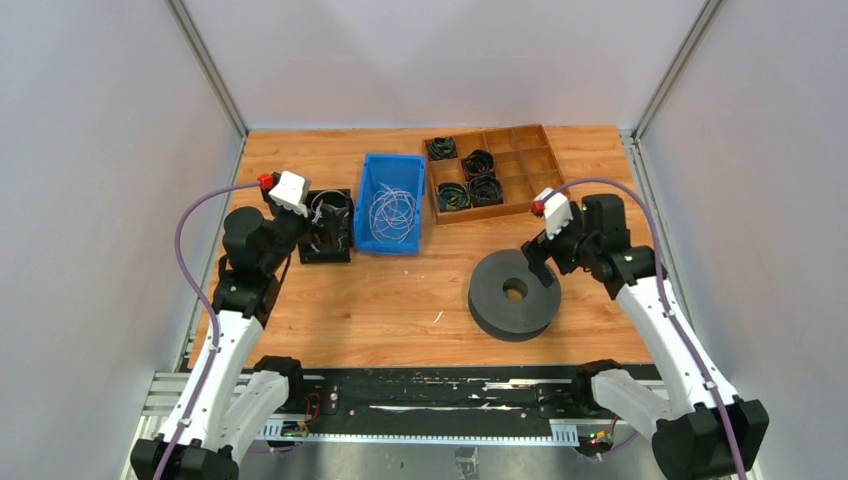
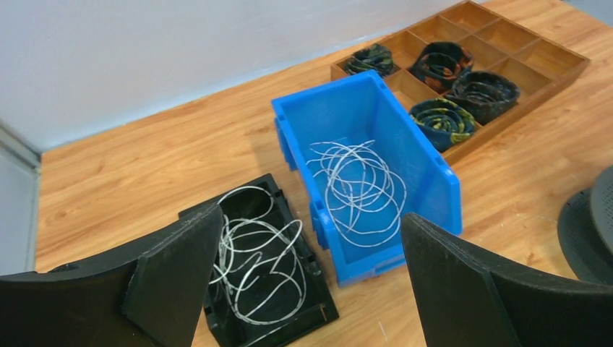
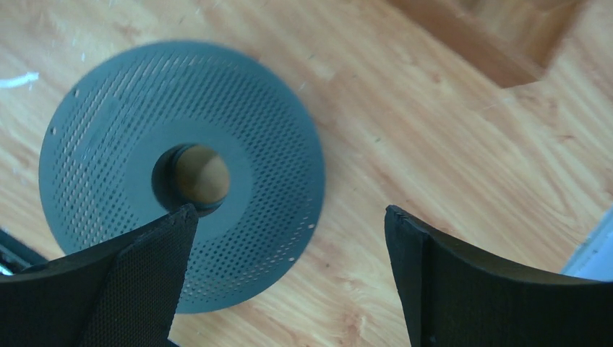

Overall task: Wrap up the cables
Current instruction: Move the cable reel to the center of the board.

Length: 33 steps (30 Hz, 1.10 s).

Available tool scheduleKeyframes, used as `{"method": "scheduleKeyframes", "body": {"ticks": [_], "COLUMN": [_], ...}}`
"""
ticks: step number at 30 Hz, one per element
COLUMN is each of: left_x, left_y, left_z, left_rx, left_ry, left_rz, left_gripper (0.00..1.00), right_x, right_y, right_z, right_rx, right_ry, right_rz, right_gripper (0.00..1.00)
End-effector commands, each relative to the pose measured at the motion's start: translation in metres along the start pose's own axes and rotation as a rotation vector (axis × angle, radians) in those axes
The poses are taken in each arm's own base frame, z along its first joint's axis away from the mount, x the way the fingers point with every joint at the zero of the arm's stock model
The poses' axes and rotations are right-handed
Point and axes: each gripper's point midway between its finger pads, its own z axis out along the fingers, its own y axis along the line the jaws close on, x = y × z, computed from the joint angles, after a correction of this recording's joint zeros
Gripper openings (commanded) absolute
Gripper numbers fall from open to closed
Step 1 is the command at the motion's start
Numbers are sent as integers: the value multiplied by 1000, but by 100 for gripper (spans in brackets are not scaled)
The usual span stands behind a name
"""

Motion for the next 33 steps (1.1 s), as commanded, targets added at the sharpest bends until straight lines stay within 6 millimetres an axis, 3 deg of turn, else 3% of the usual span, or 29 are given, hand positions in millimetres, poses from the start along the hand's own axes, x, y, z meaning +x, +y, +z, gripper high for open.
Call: {"method": "scheduleKeyframes", "body": {"ticks": [1,6,15,26,33], "left_x": [4,7,8,7,9], "left_y": [-13,-15,-20,-21,-19], "left_z": [3,4,4,4,5], "left_rx": [88,95,124,128,119], "left_ry": [-11,-11,-16,-24,-22], "left_rz": [14,12,8,5,6], "left_gripper": [98,98,98,98,98], "right_x": [44,58,81,86,72], "right_y": [26,35,31,29,44], "right_z": [13,29,49,71,82], "right_rx": [-75,-116,-100,-103,-139], "right_ry": [173,237,386,489,468], "right_rz": [-89,-47,-5,8,-22], "right_gripper": [100,100,100,96,85]}}
